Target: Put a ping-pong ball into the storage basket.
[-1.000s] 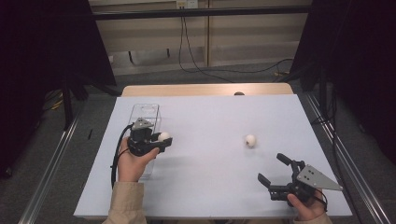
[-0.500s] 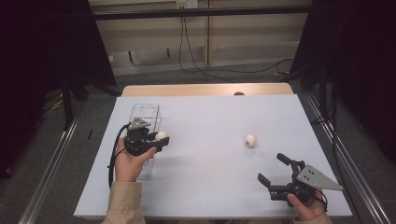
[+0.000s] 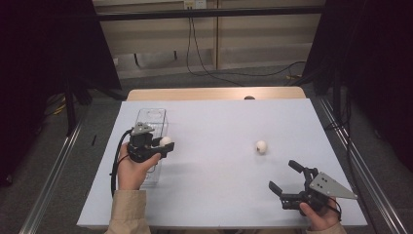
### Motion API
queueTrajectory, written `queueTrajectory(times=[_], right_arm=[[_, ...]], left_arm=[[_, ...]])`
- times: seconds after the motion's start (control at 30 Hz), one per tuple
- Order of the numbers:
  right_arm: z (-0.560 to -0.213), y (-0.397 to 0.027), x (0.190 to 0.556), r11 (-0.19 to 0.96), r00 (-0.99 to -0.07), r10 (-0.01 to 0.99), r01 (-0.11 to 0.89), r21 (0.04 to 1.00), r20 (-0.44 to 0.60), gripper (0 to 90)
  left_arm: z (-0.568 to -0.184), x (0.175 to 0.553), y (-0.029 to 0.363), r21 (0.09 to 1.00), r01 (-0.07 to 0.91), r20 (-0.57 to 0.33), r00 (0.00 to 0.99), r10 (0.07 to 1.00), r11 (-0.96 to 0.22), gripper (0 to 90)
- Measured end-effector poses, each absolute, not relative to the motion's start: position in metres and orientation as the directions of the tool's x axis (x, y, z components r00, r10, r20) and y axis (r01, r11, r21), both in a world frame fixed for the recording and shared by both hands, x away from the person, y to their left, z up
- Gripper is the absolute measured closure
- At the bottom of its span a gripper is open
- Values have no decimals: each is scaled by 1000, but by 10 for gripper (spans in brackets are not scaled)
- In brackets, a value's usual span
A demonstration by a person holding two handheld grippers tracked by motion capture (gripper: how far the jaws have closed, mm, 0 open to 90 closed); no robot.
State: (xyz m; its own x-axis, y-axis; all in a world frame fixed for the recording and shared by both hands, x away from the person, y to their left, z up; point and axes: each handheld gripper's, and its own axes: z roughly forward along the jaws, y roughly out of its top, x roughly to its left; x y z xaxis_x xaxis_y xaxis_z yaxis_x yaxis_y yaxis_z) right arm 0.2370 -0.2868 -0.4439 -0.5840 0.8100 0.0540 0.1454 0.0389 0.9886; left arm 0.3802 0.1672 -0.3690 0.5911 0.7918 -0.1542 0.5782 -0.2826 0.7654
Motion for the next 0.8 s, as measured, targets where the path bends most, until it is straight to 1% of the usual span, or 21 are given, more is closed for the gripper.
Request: queueTrajectory(times=[0.8], right_arm=[[-444,-287,237,38,-583,811,147,988,56,22]], left_arm=[[-367,380,174,770,575,-147,581,800,-276,511]])
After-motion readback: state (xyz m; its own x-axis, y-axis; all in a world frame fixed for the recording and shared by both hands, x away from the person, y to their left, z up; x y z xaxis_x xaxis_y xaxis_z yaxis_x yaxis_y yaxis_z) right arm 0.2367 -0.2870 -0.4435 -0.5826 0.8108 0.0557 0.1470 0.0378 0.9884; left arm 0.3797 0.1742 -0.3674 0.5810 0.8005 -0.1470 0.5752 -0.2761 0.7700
